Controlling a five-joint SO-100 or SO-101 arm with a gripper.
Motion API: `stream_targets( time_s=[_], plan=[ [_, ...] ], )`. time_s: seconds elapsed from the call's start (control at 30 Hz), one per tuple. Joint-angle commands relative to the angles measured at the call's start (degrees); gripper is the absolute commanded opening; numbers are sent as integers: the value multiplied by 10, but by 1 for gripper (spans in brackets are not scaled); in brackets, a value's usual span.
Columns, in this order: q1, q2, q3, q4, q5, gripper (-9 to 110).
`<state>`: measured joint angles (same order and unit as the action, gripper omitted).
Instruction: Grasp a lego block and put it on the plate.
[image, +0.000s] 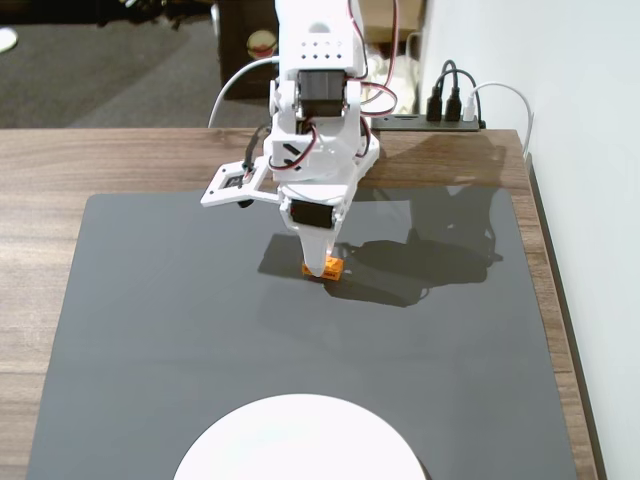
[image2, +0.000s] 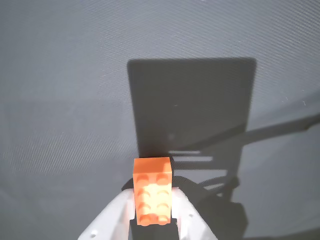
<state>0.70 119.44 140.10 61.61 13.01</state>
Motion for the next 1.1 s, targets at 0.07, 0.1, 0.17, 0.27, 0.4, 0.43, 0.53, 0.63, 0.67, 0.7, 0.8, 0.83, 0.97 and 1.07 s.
stream_targets(
  time_s=[0.07,0.1,0.17,0.27,0.4,0.43,0.53,0.63,0.67,0.7,0.8,0.83,0.97,1.07],
  plan=[
    [6,31,-49,18,-112,4],
    [8,33,-56,22,-142,4],
    [9,34,-67,30,-224,4],
    [10,46,-70,30,-326,4],
    [11,47,-84,26,-448,4],
    [12,46,-91,28,-457,4],
    [12,39,-118,40,-502,4],
    [14,29,-136,44,-552,4],
    [15,25,-143,45,-568,4],
    [15,21,-150,47,-585,4],
    [18,11,-175,53,-642,4],
    [19,7,-185,53,-659,4],
    [25,-7,-236,54,-735,4],
    [31,-14,-267,45,-794,4]
  ],
)
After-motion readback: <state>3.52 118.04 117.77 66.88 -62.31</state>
